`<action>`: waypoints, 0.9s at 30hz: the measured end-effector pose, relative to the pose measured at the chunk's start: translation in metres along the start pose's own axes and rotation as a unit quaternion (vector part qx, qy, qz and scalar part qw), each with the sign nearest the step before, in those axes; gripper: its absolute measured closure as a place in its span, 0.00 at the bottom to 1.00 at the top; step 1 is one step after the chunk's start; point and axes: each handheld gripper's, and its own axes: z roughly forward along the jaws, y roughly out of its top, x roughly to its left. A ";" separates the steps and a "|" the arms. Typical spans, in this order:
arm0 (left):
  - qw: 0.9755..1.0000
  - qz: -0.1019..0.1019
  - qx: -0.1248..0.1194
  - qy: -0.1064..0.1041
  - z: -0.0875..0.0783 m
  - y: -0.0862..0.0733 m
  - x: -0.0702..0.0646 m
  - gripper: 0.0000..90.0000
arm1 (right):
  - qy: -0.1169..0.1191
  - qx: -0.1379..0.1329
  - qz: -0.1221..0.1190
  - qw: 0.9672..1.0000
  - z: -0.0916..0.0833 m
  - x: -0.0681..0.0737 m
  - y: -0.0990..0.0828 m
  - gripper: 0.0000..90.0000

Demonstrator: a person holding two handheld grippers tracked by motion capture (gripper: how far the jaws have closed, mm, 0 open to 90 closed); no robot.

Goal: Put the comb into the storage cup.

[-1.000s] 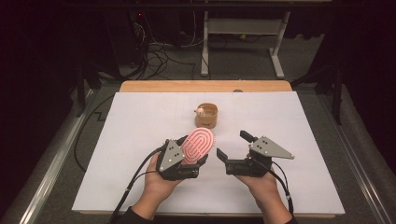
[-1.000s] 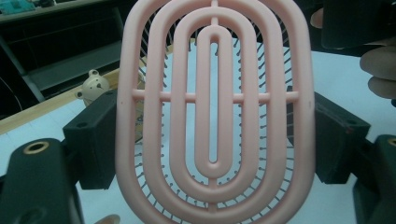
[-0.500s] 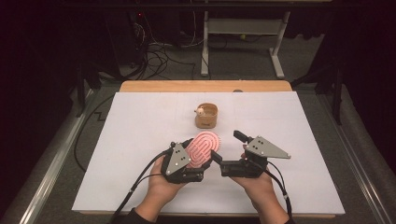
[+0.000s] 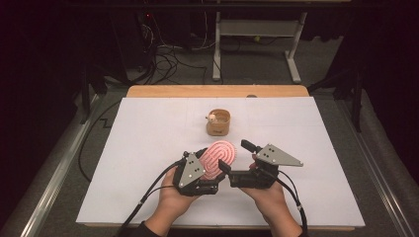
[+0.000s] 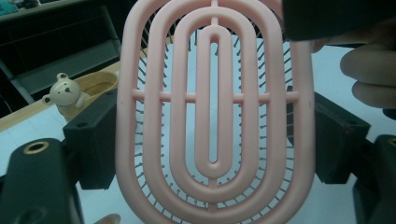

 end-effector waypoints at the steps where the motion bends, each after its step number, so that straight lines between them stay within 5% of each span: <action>1: 1.000 -0.001 -0.001 0.000 0.000 0.000 0.000 0.20 | 0.002 0.002 0.002 1.000 0.001 0.000 0.000 0.04; 27: 1.000 0.023 0.002 0.008 0.003 -0.001 -0.009 0.20 | 0.035 0.043 0.081 0.995 0.007 -0.005 -0.008 0.36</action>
